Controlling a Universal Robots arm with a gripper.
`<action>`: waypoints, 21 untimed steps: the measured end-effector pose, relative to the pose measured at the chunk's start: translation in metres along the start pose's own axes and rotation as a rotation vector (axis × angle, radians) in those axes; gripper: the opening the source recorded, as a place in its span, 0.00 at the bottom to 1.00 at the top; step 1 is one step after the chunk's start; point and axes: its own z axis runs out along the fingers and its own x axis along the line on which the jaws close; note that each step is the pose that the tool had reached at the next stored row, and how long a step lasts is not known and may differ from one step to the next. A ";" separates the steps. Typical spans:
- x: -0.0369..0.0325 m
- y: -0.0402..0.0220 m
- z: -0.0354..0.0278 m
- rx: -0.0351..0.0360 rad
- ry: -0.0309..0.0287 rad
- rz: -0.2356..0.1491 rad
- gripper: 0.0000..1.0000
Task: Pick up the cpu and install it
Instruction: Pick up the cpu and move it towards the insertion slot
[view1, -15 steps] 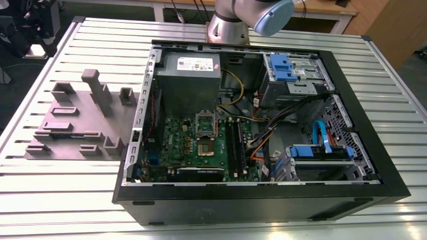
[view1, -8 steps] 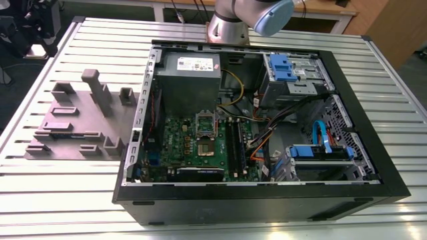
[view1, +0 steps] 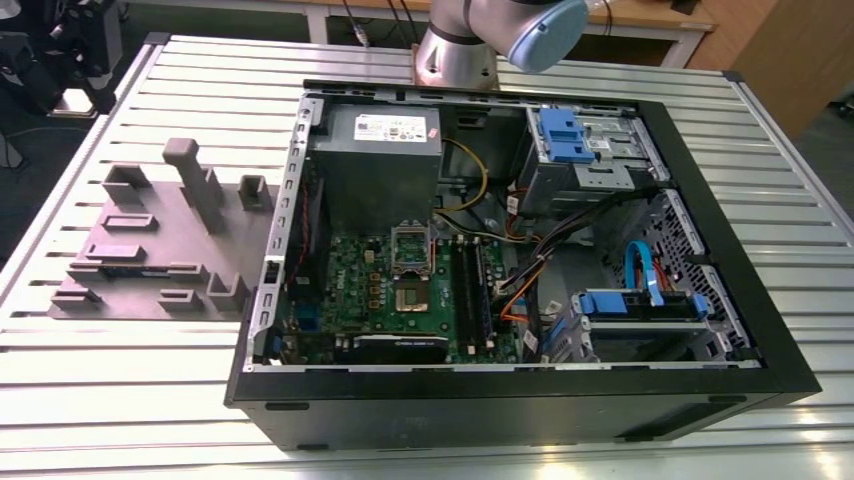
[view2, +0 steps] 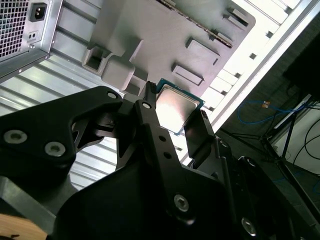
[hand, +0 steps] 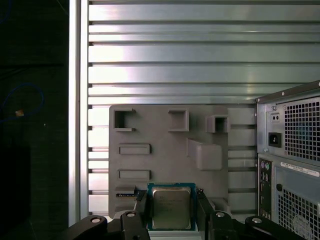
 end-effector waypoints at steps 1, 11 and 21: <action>0.0000 0.0000 0.0000 0.0000 0.0000 0.000 0.47; -0.0037 0.0001 0.0001 0.0000 0.0000 0.000 0.47; -0.0119 0.0003 0.0002 0.0000 -0.0001 0.000 0.47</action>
